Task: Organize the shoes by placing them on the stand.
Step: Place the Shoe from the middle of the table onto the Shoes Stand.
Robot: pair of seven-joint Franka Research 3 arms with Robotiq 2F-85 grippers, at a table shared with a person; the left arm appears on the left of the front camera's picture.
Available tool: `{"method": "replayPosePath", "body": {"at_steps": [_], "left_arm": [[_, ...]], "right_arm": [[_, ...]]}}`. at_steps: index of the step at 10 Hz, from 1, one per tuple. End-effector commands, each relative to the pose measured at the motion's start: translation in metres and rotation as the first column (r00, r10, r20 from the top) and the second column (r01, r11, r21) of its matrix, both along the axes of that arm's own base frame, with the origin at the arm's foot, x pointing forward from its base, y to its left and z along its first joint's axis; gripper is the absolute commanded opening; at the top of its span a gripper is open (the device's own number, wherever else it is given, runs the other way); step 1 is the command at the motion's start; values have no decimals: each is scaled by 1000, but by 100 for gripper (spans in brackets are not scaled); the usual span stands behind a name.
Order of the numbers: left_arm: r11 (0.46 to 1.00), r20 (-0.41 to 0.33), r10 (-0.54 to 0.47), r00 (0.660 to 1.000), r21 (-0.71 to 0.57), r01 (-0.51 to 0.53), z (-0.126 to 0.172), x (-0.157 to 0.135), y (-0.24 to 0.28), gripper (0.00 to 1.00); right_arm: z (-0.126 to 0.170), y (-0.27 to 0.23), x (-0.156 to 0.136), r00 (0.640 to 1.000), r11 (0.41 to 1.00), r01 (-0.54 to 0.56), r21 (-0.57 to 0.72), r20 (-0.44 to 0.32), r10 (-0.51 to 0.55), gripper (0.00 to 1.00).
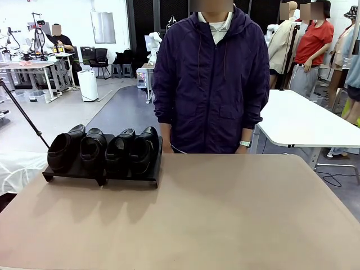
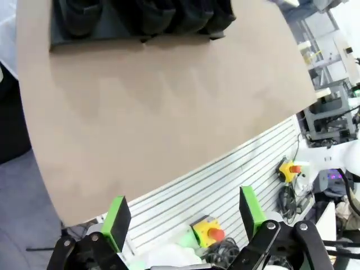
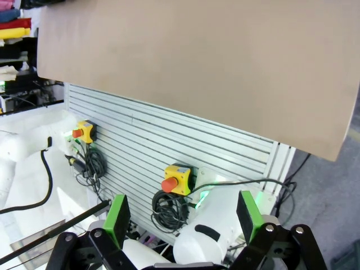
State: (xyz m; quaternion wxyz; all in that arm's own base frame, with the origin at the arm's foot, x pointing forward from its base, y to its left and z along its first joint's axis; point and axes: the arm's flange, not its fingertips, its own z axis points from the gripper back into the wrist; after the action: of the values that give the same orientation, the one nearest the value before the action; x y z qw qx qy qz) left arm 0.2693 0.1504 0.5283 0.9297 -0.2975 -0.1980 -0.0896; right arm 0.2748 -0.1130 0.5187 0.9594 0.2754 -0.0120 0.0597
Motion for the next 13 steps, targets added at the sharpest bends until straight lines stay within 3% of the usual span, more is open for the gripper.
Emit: {"method": "replayPosePath", "body": {"at_steps": [1, 13], "left_arm": [[1000, 45, -4, 999, -4, 4, 9, -7, 9, 100], [1000, 45, -4, 999, -4, 4, 9, -7, 9, 100]], "right_arm": [[3, 0, 0, 1000, 1000, -2, 5, 0, 2, 100], [3, 0, 0, 1000, 1000, -2, 5, 0, 2, 100]]}}
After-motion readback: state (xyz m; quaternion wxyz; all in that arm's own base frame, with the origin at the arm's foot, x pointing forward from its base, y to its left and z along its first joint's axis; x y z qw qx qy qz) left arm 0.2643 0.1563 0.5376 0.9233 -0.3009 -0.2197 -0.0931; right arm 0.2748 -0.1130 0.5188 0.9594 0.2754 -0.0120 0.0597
